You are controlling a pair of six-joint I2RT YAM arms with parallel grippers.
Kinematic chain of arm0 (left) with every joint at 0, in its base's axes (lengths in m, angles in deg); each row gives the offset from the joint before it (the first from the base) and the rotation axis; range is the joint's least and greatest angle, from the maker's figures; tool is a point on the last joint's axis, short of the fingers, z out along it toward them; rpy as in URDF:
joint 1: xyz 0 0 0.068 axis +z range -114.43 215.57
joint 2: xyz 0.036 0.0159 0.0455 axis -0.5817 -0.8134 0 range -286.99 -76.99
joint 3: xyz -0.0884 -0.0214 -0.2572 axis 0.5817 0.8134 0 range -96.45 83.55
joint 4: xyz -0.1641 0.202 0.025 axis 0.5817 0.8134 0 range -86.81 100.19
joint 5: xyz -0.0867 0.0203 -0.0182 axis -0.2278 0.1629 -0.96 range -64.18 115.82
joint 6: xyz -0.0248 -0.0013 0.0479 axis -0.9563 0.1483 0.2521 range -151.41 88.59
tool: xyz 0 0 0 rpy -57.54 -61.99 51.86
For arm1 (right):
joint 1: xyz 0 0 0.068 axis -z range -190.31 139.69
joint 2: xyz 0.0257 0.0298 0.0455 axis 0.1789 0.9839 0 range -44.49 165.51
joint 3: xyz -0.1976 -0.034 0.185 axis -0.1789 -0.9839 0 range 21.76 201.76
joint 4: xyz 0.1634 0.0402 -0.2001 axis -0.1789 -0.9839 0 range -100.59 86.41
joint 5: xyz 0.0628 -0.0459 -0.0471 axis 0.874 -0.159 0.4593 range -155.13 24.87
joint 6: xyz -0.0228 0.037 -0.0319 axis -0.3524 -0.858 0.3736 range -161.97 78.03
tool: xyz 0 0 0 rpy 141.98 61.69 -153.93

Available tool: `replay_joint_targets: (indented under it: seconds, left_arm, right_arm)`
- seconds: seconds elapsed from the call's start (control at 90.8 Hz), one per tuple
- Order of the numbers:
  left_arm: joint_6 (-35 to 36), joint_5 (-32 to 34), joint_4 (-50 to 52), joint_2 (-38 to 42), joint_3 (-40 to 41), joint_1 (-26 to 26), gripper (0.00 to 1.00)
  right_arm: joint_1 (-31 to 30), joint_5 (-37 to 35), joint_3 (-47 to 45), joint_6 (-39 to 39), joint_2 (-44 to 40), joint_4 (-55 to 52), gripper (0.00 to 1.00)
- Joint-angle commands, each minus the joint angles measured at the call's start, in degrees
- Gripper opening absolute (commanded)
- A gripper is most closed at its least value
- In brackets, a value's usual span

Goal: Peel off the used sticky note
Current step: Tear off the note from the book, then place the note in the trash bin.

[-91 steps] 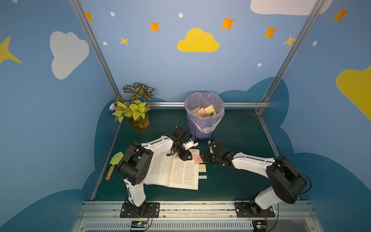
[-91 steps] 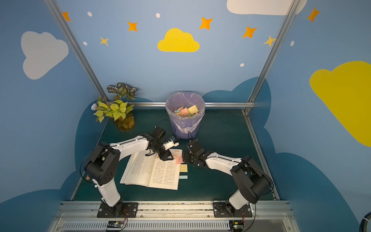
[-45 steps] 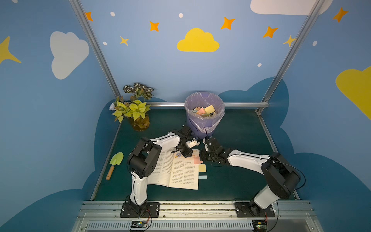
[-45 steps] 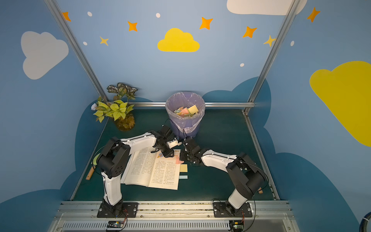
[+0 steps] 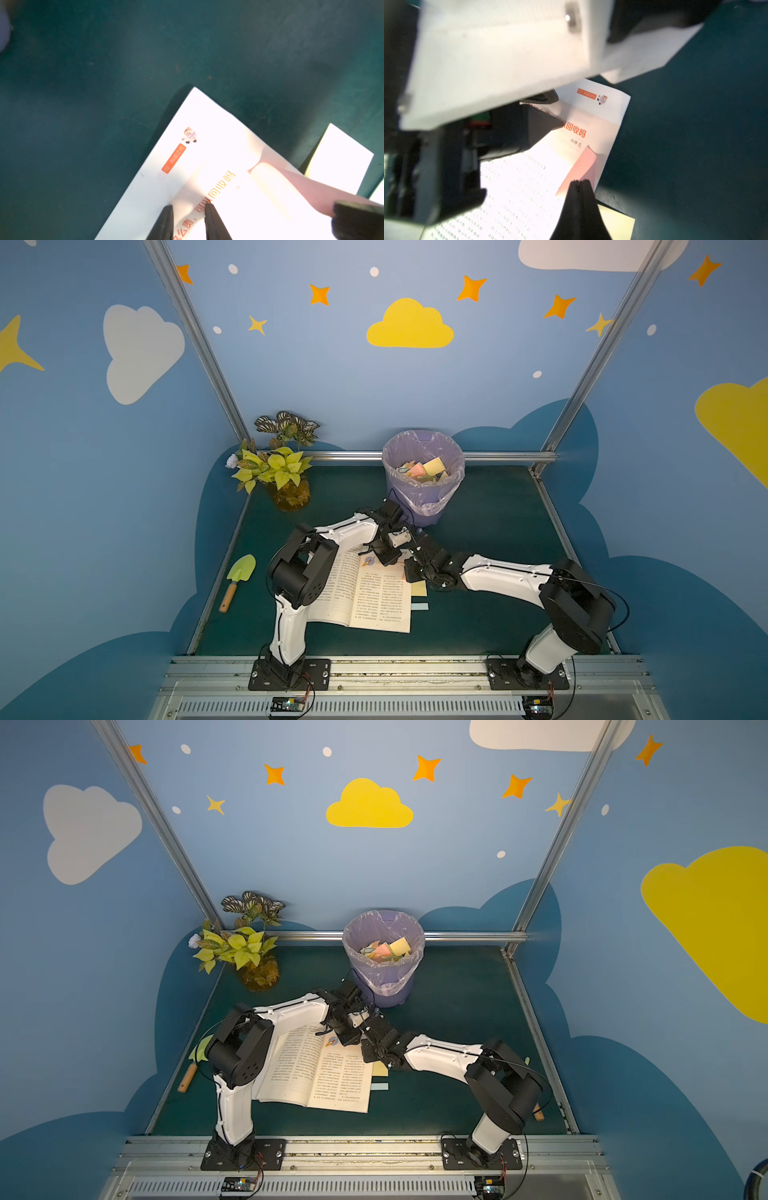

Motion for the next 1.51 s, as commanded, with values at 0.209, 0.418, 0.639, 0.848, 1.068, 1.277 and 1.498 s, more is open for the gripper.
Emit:
replay_joint_targets:
  seconds: [0.209,0.418,0.639,0.848,1.068,1.277,1.498]
  left_arm:
    - [1.3,2.0,3.5,-3.2,0.8,-0.1,0.3]
    - [1.6,2.1,3.9,-2.7,0.8,0.0,0.3]
    - [2.0,0.0,4.4,1.8,3.3,1.4,0.31]
    - [2.3,-7.7,4.3,12.5,10.5,6.8,0.33]
    - [2.4,-20.4,4.6,26.5,17.5,15.0,0.38]
    - [2.3,-25.4,3.0,35.4,23.4,19.8,0.46]
    - [1.6,-29.1,-0.3,38.5,28.0,23.4,0.63]
  right_arm:
    - [-3.1,-2.1,-4.1,2.1,-4.5,1.9,0.0]
    - [-5.0,-2.6,-7.6,1.9,-9.6,3.1,0.0]
    - [-6.8,-3.2,-8.9,1.4,-18.6,-0.3,0.0]
    - [-7.3,-3.0,-6.4,1.6,-29.3,-7.3,0.0]
    - [-7.2,-8.1,0.0,5.5,-37.8,-10.4,0.0]
    - [1.7,-6.2,14.0,7.3,-36.2,-17.4,0.0]
    - [14.0,-0.4,32.3,7.6,-22.7,-21.5,0.0]
